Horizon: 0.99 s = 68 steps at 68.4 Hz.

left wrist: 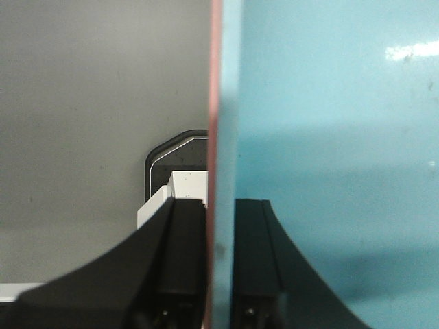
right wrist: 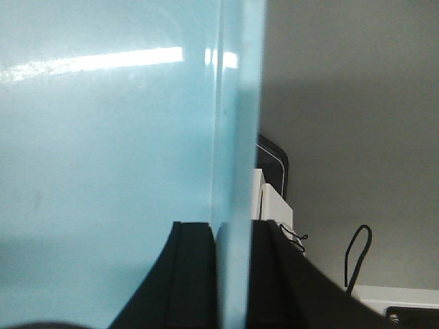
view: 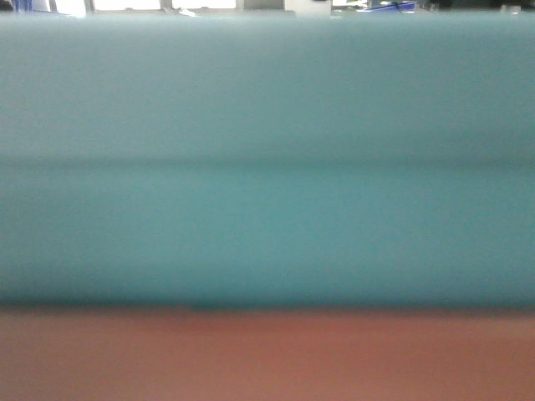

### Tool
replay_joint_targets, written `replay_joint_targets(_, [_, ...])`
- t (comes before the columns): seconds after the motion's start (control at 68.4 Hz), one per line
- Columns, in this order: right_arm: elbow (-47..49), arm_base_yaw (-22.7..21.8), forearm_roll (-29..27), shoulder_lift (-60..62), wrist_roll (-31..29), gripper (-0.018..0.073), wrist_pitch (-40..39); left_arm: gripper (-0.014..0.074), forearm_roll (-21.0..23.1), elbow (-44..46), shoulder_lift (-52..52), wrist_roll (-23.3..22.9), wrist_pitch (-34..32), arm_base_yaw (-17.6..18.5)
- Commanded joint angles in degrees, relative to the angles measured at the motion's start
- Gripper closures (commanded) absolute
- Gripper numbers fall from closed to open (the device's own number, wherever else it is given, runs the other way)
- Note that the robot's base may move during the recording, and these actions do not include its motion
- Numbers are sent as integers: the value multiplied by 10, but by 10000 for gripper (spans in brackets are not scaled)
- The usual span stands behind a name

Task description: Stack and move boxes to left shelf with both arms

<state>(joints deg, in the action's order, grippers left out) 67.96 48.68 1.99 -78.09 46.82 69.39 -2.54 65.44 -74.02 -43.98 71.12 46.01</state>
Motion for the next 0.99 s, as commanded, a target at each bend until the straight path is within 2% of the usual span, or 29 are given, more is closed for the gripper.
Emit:
replay_joint_targets(0.0, [18,0,15,21,-4,503,39,599,-10,20,21,0,55,4])
replay_joint_targets(0.98, [18,0,15,21,-4,503,38,599,5,20,21,0,55,4])
